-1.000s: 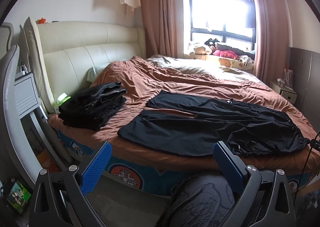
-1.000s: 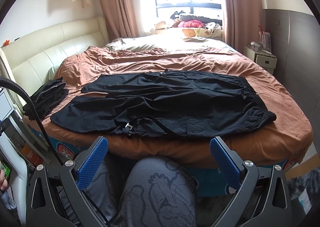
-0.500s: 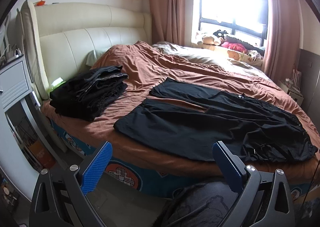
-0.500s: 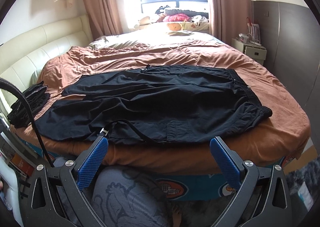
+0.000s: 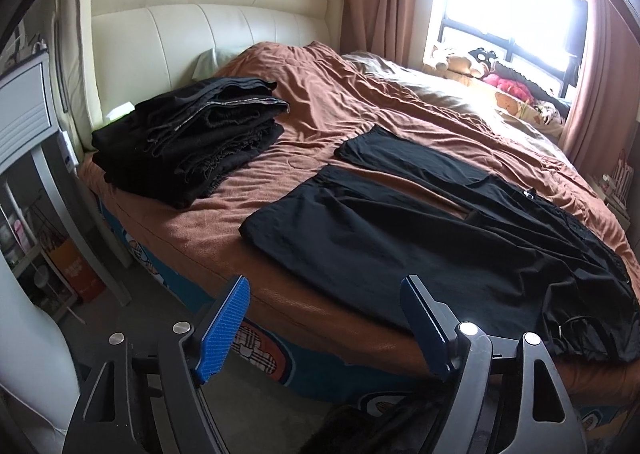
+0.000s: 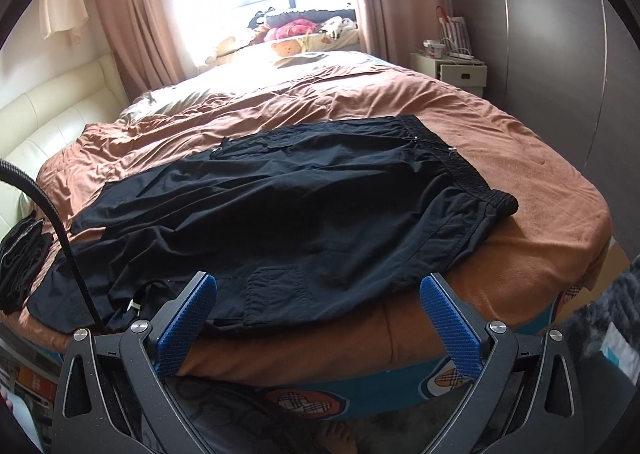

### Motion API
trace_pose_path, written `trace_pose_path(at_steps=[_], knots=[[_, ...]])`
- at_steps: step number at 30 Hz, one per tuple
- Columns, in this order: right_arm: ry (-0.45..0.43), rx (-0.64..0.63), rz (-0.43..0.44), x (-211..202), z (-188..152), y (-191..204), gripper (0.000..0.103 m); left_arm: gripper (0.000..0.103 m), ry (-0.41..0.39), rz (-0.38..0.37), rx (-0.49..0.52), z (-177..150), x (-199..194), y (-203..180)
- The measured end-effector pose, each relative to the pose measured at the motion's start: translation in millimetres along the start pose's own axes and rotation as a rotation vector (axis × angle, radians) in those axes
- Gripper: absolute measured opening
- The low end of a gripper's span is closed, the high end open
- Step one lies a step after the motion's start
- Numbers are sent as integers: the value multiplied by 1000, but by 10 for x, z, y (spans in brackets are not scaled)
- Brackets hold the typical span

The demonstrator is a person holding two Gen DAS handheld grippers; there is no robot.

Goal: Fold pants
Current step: 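Move both tools toward the black pants lying flat on the duvet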

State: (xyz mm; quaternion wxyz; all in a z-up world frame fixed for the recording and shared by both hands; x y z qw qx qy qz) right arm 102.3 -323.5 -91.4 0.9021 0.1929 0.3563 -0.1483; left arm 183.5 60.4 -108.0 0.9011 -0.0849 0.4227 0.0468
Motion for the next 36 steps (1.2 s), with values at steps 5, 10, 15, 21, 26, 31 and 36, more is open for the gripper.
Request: trace_pose_path(at_steps=[5,10,15,21,26,31,36], knots=[[17,38,-12,168,69,-111,103,68,41,-7,-43,76,267,124],[16,67,-28,281,152,-197,103,63,91,-26,-82,136,536,184],[27,110,-35,434,207,-341,93,58,138,-42,-113,192,777,235],[42,176,-62,566,213,-531,90,54,189,-57,-148,244,1010,337],[54,230,-55,679,200,-694,73,43,233,-81,-198,268,1203,435],[84,275,-57,802,185,-825,68,43,234,-78,-223,322,1284,510],[82,356,-60,903,191,-971,68,42,233,-80,-227,399,1338,551]])
Point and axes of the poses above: each gripper's, at about its wrist camera, not at the fingertips, and x roughly the way its jaws point, y to its left, z to its top, the point moved 3 cm from there along x, roughly the way its jaws point, and after that the axes turned 11 degrees about y, right-handed, at the moved point
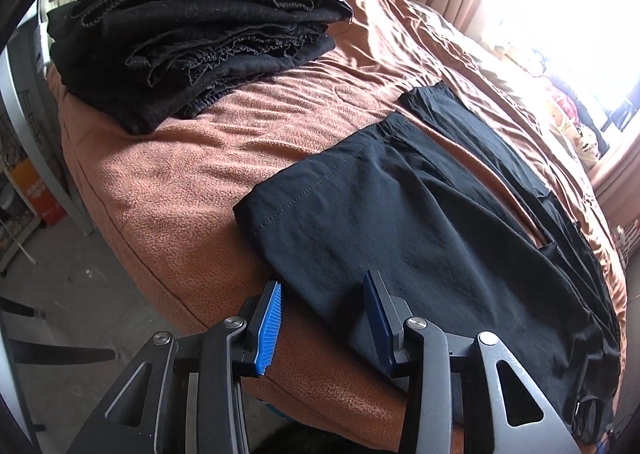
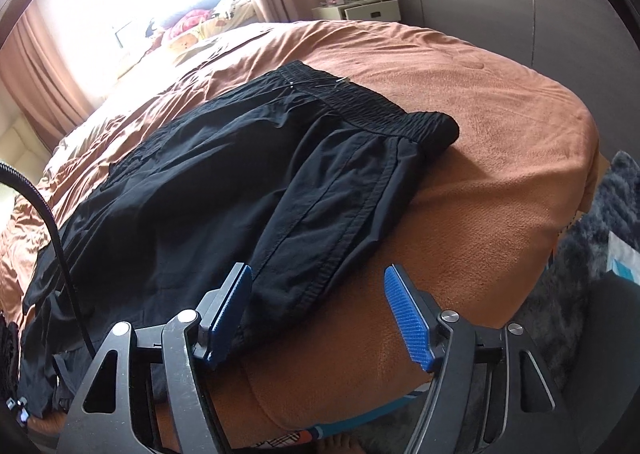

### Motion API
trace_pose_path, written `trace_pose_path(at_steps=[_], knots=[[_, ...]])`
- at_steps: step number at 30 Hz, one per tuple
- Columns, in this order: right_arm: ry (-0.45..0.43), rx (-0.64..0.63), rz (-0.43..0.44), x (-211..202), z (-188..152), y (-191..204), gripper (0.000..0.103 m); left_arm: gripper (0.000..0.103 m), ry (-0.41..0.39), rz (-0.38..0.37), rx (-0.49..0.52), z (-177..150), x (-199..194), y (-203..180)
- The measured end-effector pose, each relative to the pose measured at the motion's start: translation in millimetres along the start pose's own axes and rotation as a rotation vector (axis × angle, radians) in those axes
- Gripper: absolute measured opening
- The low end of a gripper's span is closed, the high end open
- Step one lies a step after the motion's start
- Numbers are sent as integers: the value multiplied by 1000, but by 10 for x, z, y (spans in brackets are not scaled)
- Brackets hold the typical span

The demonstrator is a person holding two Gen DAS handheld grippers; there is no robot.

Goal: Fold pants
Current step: 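Move both tools toward the black pants lying flat on the duvet, then close the left tool on a pant leg while the right tool grips the waistband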

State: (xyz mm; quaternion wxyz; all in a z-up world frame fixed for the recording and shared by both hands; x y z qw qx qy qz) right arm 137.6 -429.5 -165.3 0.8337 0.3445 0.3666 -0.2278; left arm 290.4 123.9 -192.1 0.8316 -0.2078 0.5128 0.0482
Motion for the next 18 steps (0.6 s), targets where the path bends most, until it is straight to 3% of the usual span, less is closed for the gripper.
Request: trace_pose_path(at_steps=[8,16,18], knots=[[-49,125,-7,-1,96,-253,67,26,-4,-11,-14,114,7,48],[-44,199,57,194,373,-414,49,26,5,-28,-25,207,41,85],[-34,218,59,268,450,-447,47,15,-5,-27,-27,230,3,81]])
Point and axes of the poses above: each gripper's, at about its wrist camera, not at the fingertips, and x roughly the way its jaws point, y to its left, z to its top, the point moved 3 cm from there along x, roughly the way its jaws point, and after that the axes turned 11 degrees about y, right-handed, at the moved point
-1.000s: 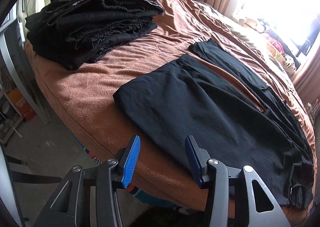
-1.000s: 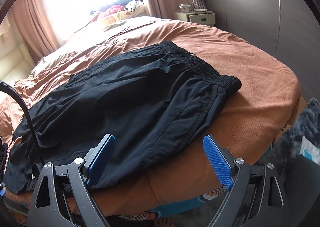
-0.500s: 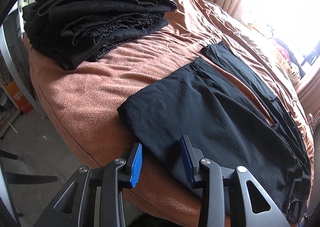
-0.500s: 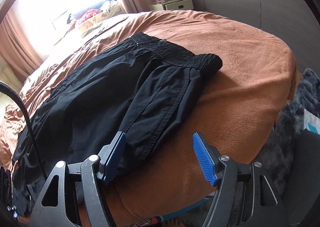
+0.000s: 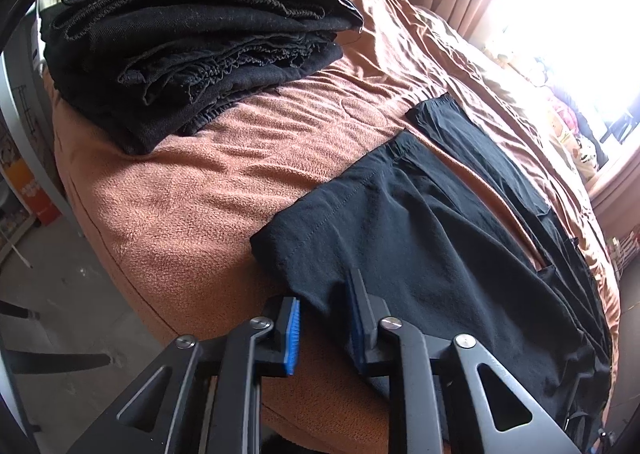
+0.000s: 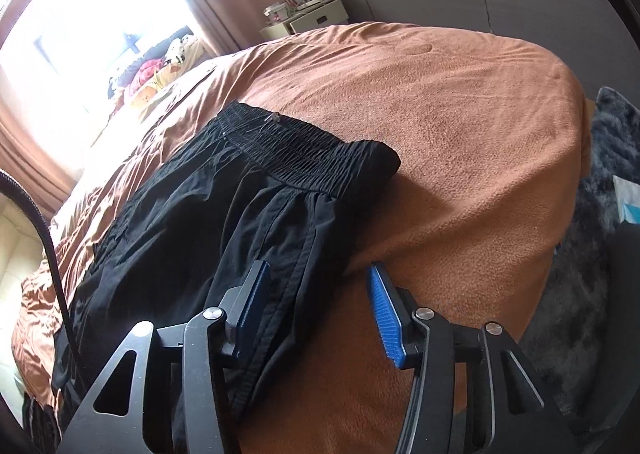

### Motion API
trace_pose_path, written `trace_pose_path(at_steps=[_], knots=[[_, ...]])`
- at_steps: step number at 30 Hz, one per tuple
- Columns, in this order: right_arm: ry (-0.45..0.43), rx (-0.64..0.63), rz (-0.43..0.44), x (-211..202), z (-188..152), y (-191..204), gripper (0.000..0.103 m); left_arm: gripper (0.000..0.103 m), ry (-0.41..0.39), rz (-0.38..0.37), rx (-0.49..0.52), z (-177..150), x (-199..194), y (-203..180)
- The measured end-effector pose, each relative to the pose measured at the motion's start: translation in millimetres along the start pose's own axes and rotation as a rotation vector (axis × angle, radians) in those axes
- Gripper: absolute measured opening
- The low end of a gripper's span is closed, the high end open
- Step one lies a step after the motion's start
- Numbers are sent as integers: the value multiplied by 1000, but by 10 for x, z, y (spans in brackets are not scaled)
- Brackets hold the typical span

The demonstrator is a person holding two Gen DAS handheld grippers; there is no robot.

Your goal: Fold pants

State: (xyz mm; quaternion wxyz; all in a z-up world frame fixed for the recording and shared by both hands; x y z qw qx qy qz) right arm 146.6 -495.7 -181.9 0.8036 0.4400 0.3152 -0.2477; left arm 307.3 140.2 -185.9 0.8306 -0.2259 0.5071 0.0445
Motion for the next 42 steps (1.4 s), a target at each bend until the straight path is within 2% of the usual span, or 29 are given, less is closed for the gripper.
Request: trace_pose_path(at_steps=[1,2,3,5,8,31,39,42], knots=[[5,7,1,33,36,-9,46,12,-7,-5,2,14,-32,-11],[9,12,5,60,67,-13,38,10,-19,-10,4,26,-74,-26],[13,15,10,74,95,-17,24,9,-33,-13,8,42,-122,-49],[13,13,24,74,151,-11,9,7,-56,-23,16,86,-219,-96],[-23,-14,31,-48,210,41,3,6,-89,-43,26,180,-371,-184],[-177,-40,108,-637,530,255,0,6,-306,-125,151,912,-1233,-1048],[-230,-47,121,-730,678,347,0,6,-340,-126,173,1075,-1342,-1246],[-251,-50,117,-762,699,333,0,6,-321,-133,177,1095,-1278,-1282]])
Point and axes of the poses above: each gripper's, at about its wrist camera, not at the fingertips, and x roughly the way its jaws point, y to its left, z to its top, the point moved 3 cm from there along x, roughly the way its jaws point, and after that the axes turned 11 degrees about y, right-handed, at the moved point
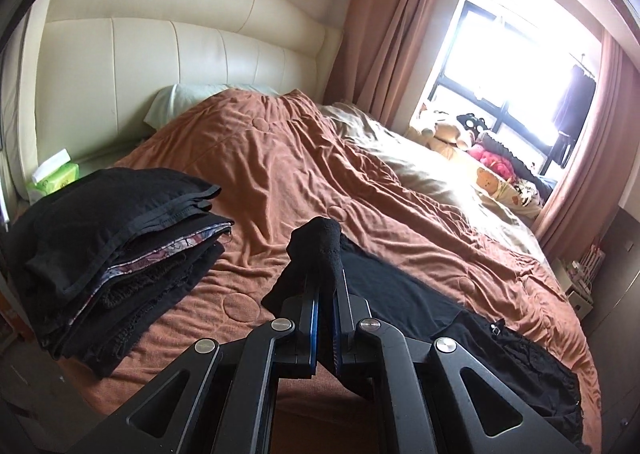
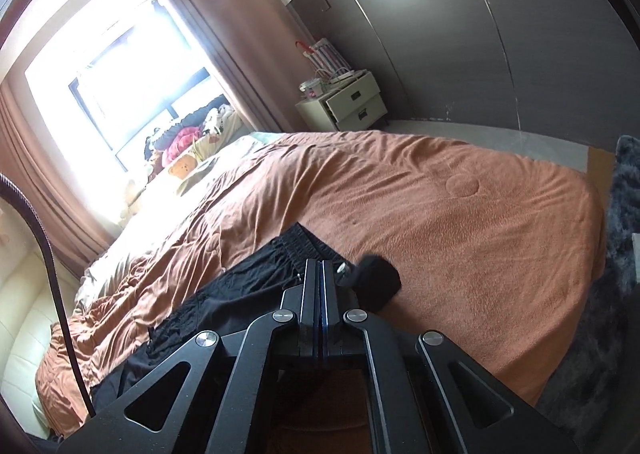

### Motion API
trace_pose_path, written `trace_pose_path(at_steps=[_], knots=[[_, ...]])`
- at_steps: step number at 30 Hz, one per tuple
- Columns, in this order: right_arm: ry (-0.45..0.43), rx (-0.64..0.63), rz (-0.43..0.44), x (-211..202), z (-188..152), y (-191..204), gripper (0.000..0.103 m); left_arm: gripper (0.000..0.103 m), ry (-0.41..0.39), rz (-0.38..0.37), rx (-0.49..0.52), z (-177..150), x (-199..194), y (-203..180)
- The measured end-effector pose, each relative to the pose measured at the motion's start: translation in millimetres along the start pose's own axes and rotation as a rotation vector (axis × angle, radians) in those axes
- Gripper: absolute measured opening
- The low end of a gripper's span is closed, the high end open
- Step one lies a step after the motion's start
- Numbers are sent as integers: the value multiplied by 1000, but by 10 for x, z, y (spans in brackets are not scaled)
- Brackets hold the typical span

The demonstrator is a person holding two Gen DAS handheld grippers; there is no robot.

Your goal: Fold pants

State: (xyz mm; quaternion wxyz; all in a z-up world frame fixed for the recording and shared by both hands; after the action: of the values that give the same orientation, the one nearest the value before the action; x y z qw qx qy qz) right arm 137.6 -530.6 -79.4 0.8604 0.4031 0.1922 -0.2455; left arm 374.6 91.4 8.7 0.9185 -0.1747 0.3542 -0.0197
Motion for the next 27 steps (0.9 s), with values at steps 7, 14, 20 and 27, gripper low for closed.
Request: trace_pose_path(at_steps=[7,14,20,27], knots=[[82,-8,-14,88,-222,-88,0,6,23,5,-22,-155,63,81],[241,61,-13,392,-719,-386,0,6,63,14,-56,-269,105,270],[312,122,9,601,-922,-547,46,6,82,37,-57,-400,125,381],[315,153,28,703,-959,-536,65,6,107,49,-80,-512,157,529]])
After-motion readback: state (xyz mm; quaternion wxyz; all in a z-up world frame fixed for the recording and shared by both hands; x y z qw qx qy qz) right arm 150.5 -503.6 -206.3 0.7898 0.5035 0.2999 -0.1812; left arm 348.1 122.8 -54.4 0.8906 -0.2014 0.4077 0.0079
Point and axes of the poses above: each gripper's, at about its wrist camera, not at the fingertips, and x roughly the way its jaws point, y to its left, z to its top, the point moved 3 cm from there along x, roughly the way its jaws point, and after that the axes turned 11 degrees about y, right-handed, at the moved point
